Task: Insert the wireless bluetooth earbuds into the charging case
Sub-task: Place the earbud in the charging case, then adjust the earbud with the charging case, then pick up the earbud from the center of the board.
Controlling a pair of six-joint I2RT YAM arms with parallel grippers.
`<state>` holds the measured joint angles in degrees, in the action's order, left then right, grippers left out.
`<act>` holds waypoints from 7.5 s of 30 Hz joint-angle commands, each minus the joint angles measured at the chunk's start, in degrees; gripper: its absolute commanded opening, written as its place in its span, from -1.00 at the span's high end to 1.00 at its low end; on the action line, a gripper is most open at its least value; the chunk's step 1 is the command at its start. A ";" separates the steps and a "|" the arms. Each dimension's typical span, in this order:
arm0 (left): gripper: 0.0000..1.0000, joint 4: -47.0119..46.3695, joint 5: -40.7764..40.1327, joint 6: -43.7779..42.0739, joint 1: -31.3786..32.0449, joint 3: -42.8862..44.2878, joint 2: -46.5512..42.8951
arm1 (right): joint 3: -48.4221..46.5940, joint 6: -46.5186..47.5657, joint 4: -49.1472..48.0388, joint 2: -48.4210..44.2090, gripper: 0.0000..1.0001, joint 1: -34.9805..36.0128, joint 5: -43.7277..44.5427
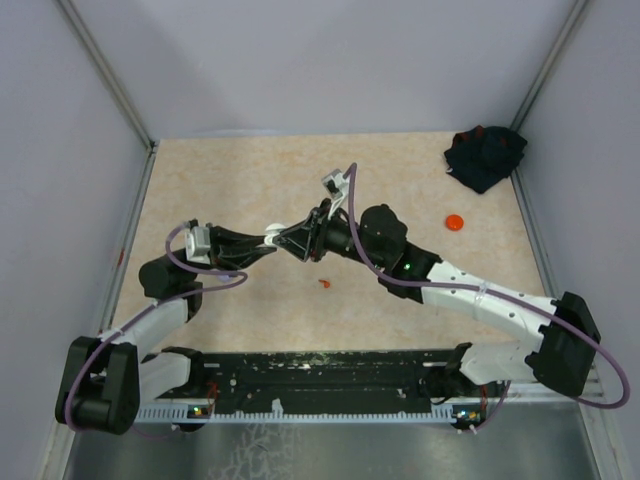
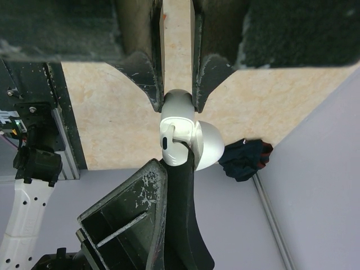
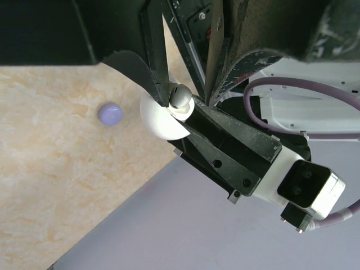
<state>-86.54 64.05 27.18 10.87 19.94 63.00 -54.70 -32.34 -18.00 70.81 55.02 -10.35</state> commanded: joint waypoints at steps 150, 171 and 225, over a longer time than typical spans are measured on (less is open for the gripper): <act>1.00 -2.07 7.91 4.90 3.19 3.96 3.96 | -29.20 22.68 41.51 9.24 0.31 0.80 -0.63; 1.00 8.52 5.40 -2.91 3.19 4.06 0.56 | -27.95 21.39 39.80 8.19 0.35 0.79 2.10; 1.00 49.59 -12.09 -21.02 1.94 11.26 -11.49 | -14.99 13.95 48.59 23.07 -0.20 -35.68 15.90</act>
<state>-37.63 52.25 7.46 13.45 29.32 52.97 -63.02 -19.16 29.41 89.95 20.27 2.46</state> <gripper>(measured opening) 0.206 0.620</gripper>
